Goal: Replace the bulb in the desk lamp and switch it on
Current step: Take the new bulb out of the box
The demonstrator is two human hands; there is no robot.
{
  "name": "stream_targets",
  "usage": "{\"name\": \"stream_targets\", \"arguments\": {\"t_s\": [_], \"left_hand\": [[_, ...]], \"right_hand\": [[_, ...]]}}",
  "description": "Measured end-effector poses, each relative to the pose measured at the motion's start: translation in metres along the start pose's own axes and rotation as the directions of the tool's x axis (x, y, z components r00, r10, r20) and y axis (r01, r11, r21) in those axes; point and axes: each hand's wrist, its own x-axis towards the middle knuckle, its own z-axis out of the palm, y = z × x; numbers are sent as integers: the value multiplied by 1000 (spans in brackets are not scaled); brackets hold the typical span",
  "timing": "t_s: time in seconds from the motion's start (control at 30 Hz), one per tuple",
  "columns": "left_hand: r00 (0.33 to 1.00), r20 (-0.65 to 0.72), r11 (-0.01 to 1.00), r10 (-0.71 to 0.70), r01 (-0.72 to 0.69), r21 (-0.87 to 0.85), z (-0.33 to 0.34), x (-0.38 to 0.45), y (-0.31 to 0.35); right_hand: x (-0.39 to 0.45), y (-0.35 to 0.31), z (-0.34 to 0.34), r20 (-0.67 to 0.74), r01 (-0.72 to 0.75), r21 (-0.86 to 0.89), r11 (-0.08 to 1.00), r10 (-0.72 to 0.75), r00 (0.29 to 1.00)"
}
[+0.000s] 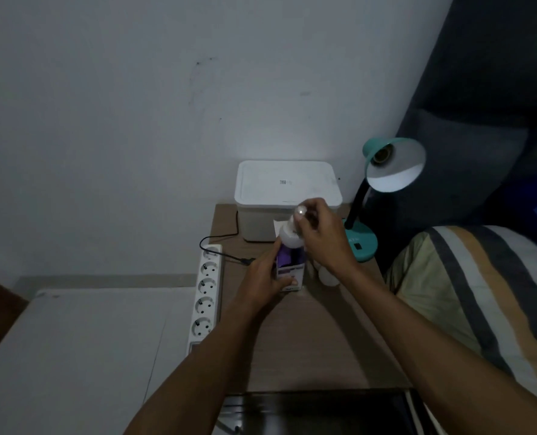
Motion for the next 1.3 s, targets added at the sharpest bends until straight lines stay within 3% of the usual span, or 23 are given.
{"name": "stream_targets", "arguments": {"t_s": [0.1,0.17,0.3,0.37,0.53,0.73,0.9,1.03,1.3], "left_hand": [[1000,8,1000,-4,4,8,1,0,-2],[1000,10,1000,-19,19,17,1,-1,-2],[999,8,996,-48,49,-77,0,-2,1],[999,7,992,-39,40,-117,1,-2,2],[999,9,984,-35,36,-172,0,0,1],[1000,12,986,-19,21,-164,1,4,-5],[999,19,982,-43,45,-183,2,0,-6],[999,16,987,-35,37,-155,1,-1,-5],[996,-87,994,34,-43,-101,-4,-13,7]], "right_hand": [[10,-7,-4,-134,-73,65,995,81,988],[15,-3,-6,-164,-231,140,963,253,954],[25,31,-6,-80,-544,235,806,573,815],[22,40,-3,6,-642,275,716,666,746],[18,48,8,121,-621,280,732,614,780],[6,60,7,140,-491,202,847,472,871],[-11,62,4,187,-528,316,789,493,849],[-29,66,3,259,-487,196,851,434,863],[-32,61,8,199,-420,157,894,388,900]]}}
